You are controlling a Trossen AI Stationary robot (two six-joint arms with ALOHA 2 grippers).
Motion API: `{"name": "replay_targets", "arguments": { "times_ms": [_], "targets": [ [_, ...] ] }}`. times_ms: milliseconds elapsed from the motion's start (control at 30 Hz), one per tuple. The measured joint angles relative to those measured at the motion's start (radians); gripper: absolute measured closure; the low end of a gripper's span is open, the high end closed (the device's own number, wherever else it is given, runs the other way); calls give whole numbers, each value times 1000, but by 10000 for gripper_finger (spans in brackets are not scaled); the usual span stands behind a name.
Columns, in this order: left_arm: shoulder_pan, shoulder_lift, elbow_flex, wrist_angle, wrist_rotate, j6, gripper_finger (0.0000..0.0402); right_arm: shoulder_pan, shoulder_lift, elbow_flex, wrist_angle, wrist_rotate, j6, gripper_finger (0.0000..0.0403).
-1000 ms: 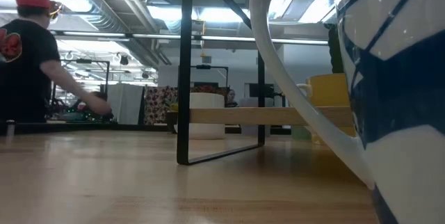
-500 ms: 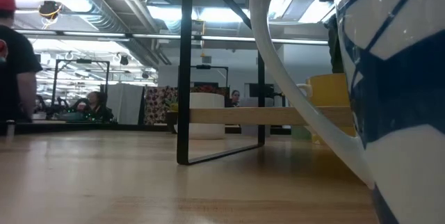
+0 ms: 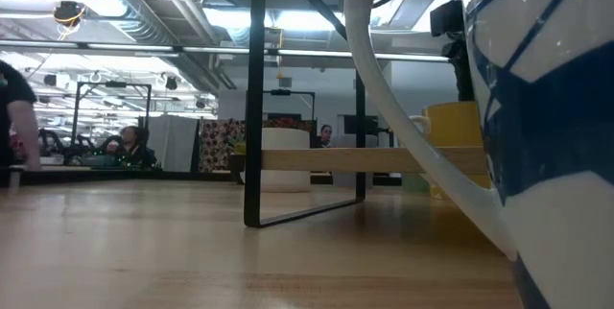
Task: Place coffee mugs
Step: Put the yellow mug on the shelf
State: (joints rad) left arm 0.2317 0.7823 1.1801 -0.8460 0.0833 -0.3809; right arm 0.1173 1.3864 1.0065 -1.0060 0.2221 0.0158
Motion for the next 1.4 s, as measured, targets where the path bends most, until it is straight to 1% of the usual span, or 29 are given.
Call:
{"name": "replay_targets", "arguments": {
  "times_ms": [133, 267, 367, 467, 633, 733, 1100, 1267, 1400],
  "targets": [
    [0, 1, 0, 0, -22, 1, 263, 0, 0, 0, 6, 18, -18, 234],
    [0, 1, 0, 0, -22, 1, 263, 0, 0, 0, 12, 11, -49, 292],
    [0, 1, 0, 0, -22, 1, 263, 0, 0, 0, 11, 12, -52, 319],
    [0, 1, 0, 0, -22, 1, 263, 0, 8, 0, 13, 6, -64, 338],
    [0, 1, 0, -1, -22, 1, 263, 0, 63, 2, 15, -18, -104, 365],
    [0, 1, 0, -1, -23, 1, 263, 1, 96, 6, 19, -37, -107, 390],
    [0, 1, 0, 0, -24, 18, 263, 0, 101, 31, 4, -42, -74, 398],
    [0, 1, 0, 0, -24, 18, 263, 0, 102, 73, 1, -60, -56, 399],
    [0, 1, 0, 0, -23, 18, 263, 7, 102, 137, -62, -65, -42, 400]
  ]
}}
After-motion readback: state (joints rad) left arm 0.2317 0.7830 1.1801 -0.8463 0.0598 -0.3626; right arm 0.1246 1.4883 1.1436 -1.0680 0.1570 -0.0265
